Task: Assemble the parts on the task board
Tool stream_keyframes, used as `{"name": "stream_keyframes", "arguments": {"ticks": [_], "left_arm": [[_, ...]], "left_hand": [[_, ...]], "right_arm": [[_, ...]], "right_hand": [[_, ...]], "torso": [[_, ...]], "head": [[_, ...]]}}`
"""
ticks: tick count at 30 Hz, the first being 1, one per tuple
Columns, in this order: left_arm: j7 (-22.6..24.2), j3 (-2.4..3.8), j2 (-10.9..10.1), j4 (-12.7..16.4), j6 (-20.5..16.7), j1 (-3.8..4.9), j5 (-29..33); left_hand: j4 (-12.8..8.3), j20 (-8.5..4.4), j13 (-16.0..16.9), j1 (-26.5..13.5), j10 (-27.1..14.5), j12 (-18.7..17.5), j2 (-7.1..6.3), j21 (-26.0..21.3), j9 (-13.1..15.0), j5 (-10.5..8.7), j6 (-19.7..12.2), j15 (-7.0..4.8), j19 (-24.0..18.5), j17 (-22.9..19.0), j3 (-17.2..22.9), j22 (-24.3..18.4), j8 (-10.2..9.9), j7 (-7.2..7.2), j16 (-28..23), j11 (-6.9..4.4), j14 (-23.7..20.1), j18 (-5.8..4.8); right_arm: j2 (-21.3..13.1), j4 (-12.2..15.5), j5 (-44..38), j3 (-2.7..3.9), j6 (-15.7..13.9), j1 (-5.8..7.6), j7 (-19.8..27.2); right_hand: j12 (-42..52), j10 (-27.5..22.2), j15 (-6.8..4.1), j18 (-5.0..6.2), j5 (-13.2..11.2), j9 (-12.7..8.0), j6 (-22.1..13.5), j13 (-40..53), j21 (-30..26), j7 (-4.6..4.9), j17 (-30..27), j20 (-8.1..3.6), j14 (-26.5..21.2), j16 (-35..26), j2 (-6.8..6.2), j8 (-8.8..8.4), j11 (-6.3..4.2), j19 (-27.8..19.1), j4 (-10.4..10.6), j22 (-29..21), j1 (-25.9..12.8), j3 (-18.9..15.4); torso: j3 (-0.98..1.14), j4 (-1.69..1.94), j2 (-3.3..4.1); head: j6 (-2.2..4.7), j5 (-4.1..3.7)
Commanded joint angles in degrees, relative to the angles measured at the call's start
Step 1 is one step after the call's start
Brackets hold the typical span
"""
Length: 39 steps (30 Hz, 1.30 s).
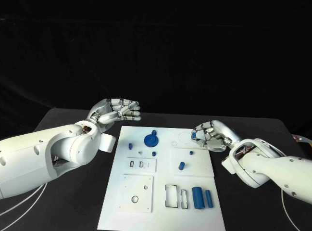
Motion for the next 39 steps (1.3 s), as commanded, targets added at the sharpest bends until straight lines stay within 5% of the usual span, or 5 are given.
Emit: {"name": "stream_keyframes", "arguments": {"ticks": [1, 5, 16, 39], "left_arm": [[0.5, 0.04, 0.4, -0.3, 0.4, 0.05, -0.4], [0.1, 0.01, 1.0, -1.0, 0.0, 0.05, -0.5], [-1.3, -0.06, 2.6, -2.1, -0.9, 0.03, -0.6], [-2.4, -0.11, 3.6, -2.0, -1.9, 0.05, -0.6]], "left_hand": [[0.0, -0.44, -0.2, -0.1, 0.4, -0.5, -0.01, 0.7, -0.4, -0.26, -1.0, -0.34, 1.0, 0.5, 0.5, 0.3, -0.9, -0.54, 0.4, 0.01, 1.3, 0.84], [0.0, -0.56, -0.2, -0.2, 0.5, -0.7, -0.10, 0.8, -0.4, -0.29, -1.0, -0.39, 1.3, 0.7, 0.6, 0.3, -1.0, -0.24, 0.4, -0.04, 1.6, 0.81], [0.0, -0.66, -0.1, -1.2, 2.7, -0.6, -0.86, 0.9, -0.3, -0.32, 0.2, -0.46, 1.1, 1.4, 1.2, 0.3, -0.8, 0.29, -0.2, -0.14, 1.8, 0.70], [-0.1, -0.55, -0.2, -1.7, 1.7, -1.2, -1.48, 1.0, -0.5, -0.33, -0.4, -0.19, 1.0, 1.9, 1.2, 0.2, -1.5, 0.85, -0.3, 0.34, 1.8, 0.65]], "right_arm": [[1.4, 1.4, -6.1, -0.01, -1.6, 0.19, -5.0], [4.1, 2.2, -9.7, -0.09, -1.7, 0.09, -8.4], [11.1, 2.1, -17.4, -0.33, 0.1, -1.62, -13.9], [19.8, -1.5, -25.5, -1.19, 4.6, -4.97, -17.7]], "right_hand": [[0.4, 0.6, -0.46, -0.80, 0.4, 0.6, 0.5, 2.5, 0.2, -0.24, 10.6, -0.02, 5.0, 0.2, 0.38, 0.48, -0.01, 0.5, 0.1, 6.3, -0.5, 0.4], [0.5, 0.6, -0.51, -0.78, 0.4, 0.7, 0.6, 2.6, 0.2, -0.35, 10.5, -0.05, 5.0, 0.2, 0.10, 0.59, -0.11, 0.4, -0.6, 6.3, -0.2, 0.7], [0.9, 1.0, -0.55, -0.84, -0.5, 0.8, 0.8, 3.0, 0.4, -0.36, 10.8, -0.09, 5.1, 0.3, 0.09, 0.74, -0.12, 0.6, -0.9, 6.5, -0.5, 1.0], [1.0, 1.2, -0.53, -0.80, -0.7, 0.9, 0.8, 3.2, 0.2, -0.39, 10.8, -0.09, 5.1, 0.3, -0.84, 0.82, -0.11, 0.5, -0.9, 6.4, -2.1, 0.4]], "torso": [[0.09, -0.11, -0.57], [0.13, 0.04, -1.00], [-0.14, 0.08, -1.73], [-0.14, 0.20, -1.59]], "head": [[-0.63, 0.48], [-1.31, 0.49], [-2.46, 1.67], [-3.19, 2.84]]}}
